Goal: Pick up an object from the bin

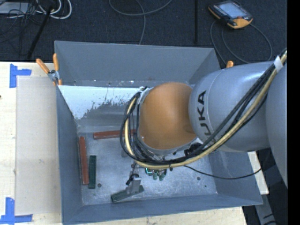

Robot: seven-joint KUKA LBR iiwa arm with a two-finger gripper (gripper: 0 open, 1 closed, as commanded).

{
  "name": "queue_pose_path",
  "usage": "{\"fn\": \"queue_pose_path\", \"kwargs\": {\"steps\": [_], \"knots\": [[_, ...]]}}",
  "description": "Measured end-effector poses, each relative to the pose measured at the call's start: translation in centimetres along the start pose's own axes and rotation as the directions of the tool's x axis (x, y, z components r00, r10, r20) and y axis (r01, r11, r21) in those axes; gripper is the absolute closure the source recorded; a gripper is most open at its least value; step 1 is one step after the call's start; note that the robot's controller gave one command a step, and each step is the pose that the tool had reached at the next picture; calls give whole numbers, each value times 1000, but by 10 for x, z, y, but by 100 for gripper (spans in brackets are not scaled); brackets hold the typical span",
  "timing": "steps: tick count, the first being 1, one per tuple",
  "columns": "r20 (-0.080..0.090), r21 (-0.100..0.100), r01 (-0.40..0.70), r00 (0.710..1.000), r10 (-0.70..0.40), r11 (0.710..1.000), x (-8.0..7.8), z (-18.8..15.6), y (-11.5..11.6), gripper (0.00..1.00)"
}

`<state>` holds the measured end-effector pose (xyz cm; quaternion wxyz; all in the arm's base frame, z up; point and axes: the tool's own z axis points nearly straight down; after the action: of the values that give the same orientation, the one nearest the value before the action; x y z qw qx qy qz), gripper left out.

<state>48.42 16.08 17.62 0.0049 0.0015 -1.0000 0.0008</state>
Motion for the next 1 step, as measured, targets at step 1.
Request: {"fn": "queue_pose_path", "kwargs": {"steps": [1], "knots": [[7, -1, -5, 1000, 5, 1000, -2, -4, -1, 0]]}}
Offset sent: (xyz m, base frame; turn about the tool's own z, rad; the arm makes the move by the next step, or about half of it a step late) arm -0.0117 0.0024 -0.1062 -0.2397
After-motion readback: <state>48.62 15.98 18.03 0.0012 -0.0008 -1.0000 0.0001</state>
